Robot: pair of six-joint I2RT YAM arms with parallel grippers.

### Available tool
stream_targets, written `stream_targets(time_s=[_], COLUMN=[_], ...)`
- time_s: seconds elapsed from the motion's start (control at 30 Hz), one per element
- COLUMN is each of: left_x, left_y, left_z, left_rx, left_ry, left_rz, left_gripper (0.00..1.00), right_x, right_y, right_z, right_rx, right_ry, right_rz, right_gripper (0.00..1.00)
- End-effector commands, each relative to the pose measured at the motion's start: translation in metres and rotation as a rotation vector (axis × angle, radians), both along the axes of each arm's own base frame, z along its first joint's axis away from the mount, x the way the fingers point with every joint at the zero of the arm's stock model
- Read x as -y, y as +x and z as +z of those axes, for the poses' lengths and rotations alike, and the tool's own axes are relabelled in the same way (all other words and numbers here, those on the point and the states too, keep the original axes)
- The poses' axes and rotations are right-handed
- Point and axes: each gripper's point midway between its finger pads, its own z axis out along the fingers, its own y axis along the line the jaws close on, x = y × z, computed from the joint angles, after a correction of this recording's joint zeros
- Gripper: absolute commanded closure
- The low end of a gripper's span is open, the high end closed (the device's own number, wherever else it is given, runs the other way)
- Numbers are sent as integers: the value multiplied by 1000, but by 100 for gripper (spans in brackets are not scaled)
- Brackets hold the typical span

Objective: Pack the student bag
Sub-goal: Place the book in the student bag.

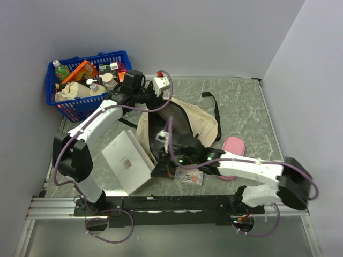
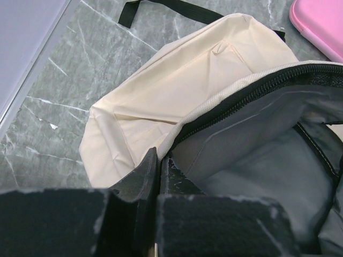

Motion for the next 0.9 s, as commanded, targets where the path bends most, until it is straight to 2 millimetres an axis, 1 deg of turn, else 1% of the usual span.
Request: stream_targets(time_s=[0.0,0.03,0.07,0.1,0.13,0.17,0.2,0.23,0.27,0.3,0.33,0.4,0.43,0.47,0.5,0.53,0.57,0.67,0.7,0.77,0.8,0.83,0.87], left_x=[11,12,12,14,16,18,20,19,22,22,22,24,23,22,22,22,22,24,23,23,24,24,24], left_y=[5,4,4,2,1,-1,-3,-3,-6,-6,-7,-9,-9,-9,-9,-9,-9,-10,-10,-11,-12,-12,-13], left_z=[37,37,36,36,36,35,38,36,36,37,36,37,34,34,33,31,29,29,29,27,26,26,28], left_rx=[109,109,110,111,112,113,119,117,116,119,113,116,112,114,113,110,105,99,97,92,89,90,90], left_ry=[-55,-56,-56,-54,-53,-51,-55,-53,-54,-55,-53,-54,-51,-50,-49,-46,-45,-52,-51,-47,-46,-47,-50], left_rz=[-18,-19,-18,-23,-25,-33,-35,-32,-38,-38,-36,-37,-32,-30,-27,-24,-23,-25,-23,-22,-25,-23,-25], left_gripper=[99,99,99,99,99,99,99,99,99,99,99,99,99,99,99,99,99,99,99,99,99,99,99], right_x=[36,46,56,62,72,81,86,93,101,107,115,127,132,138,141,150,154,166,170,175,180,184,184], right_y=[8,8,6,6,9,8,8,11,10,12,16,19,18,21,21,22,24,23,23,21,24,21,22], right_z=[23,34,21,20,24,13,10,16,6,2,3,-4,2,0,0,-3,-3,-3,2,-1,-3,-10,-11], right_rx=[67,79,49,47,53,23,16,13,0,-8,-19,-31,-46,-48,-59,-80,-82,-124,-127,-147,-151,-187,-197], right_ry=[44,75,38,38,48,14,10,33,1,-8,-1,-14,12,12,14,0,3,26,54,55,47,14,4], right_rz=[-165,-194,-224,-249,-297,-328,-347,-394,-416,-442,-500,-550,-577,-613,-624,-669,-698,-753,-768,-784,-815,-837,-847], right_gripper=[100,100,100,100,100,100,100,100,100,100,100,100,100,100,100,100,100,100,100,100,100,100,100])
